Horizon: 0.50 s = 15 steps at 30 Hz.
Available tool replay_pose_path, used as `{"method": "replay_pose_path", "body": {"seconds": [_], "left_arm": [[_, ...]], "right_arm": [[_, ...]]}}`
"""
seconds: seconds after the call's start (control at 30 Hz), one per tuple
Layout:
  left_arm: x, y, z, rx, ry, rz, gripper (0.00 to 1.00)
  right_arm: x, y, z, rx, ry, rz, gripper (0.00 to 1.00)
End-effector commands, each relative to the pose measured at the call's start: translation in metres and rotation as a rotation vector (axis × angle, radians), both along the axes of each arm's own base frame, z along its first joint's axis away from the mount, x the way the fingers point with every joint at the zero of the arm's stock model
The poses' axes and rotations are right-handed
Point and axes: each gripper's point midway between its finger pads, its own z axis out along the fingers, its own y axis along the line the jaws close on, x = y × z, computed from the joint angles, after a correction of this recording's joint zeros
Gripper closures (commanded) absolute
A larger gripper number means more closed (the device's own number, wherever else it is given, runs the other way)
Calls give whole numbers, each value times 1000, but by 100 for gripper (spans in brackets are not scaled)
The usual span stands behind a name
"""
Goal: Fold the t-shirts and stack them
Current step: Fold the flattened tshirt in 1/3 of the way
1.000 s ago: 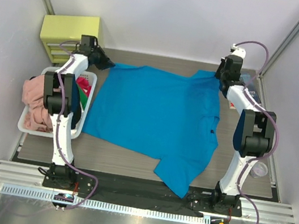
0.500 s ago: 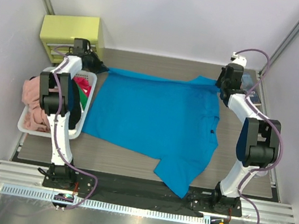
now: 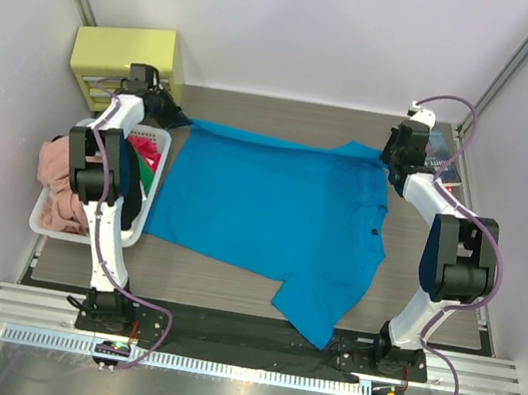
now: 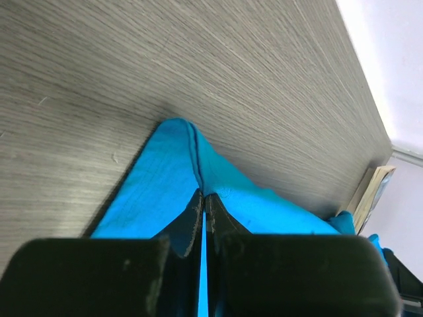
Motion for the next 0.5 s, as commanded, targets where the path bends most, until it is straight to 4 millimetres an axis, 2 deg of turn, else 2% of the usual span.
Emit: {"method": "replay_pose_path", "body": {"seconds": [0.0,0.2,0.47], "left_arm": [[2,9,72,32,-118,6,100],[-6,6,83,38,-133,-24,100],[-19,4,80,92,-111,-27,100]], "right_arm": [[1,1,35,37,-103,-9,99],[-10,2,26,39,-80,-4,99],[-16,1,26,36,-74,-5,99]]}}
